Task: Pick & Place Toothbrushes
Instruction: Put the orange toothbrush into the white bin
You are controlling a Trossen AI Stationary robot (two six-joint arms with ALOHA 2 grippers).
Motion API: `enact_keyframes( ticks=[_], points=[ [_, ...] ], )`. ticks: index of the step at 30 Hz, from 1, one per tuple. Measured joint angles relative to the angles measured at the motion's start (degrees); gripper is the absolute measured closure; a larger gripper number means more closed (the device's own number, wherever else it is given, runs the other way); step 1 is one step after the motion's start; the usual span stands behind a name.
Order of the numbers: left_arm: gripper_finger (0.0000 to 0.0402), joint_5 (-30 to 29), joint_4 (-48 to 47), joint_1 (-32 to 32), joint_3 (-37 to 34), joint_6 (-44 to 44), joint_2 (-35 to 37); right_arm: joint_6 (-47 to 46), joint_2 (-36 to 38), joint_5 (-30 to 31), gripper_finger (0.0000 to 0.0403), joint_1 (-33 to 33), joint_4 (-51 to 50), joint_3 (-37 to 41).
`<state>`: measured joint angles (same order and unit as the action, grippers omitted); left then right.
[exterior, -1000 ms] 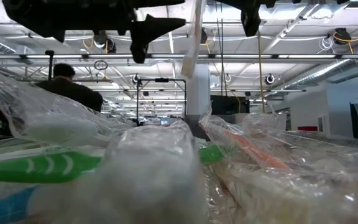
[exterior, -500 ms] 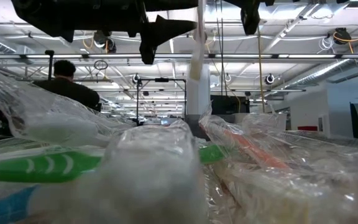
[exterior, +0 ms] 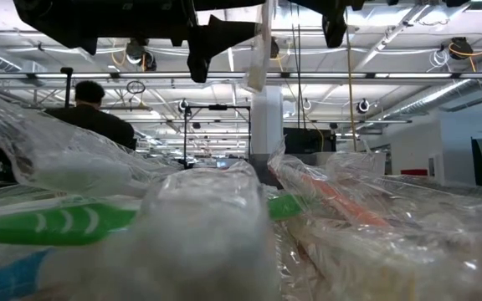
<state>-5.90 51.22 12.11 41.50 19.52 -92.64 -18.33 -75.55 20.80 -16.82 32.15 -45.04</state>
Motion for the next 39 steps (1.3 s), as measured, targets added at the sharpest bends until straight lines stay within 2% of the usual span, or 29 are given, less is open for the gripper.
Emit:
enact_keyframes(
  ticks=[5,8,18,30,34,39],
  points=[
    [0.0233,-1.63,0.0,0.05,0.0,-0.64,0.0,0.0,0.0,-0.02,0.0403,0.31,1.11,0.0],
    [0.0251,-1.67,0.0,0.05,0.0,-0.8,0.0,0.19,0.0,-0.07,0.0403,0.31,1.42,0.0],
    [0.0391,-1.73,0.03,0.11,0.0,-2.89,0.0,0.2,0.0,-0.17,0.0403,0.31,1.43,0.0],
    [0.0401,-2.95,0.24,0.84,-0.01,-2.9,0.0,4.26,0.43,-0.04,0.0394,0.31,-1.41,-0.02],
    [0.0401,-3.8,0.35,1.1,0.0,-2.9,0.0,4.49,1.19,-0.71,0.0362,0.24,-3.75,-0.02],
    [0.0401,-3.77,0.42,1.1,0.0,-2.89,0.0,4.48,2.66,-6.32,0.0299,0.24,-7.67,-0.02]
  ],
)
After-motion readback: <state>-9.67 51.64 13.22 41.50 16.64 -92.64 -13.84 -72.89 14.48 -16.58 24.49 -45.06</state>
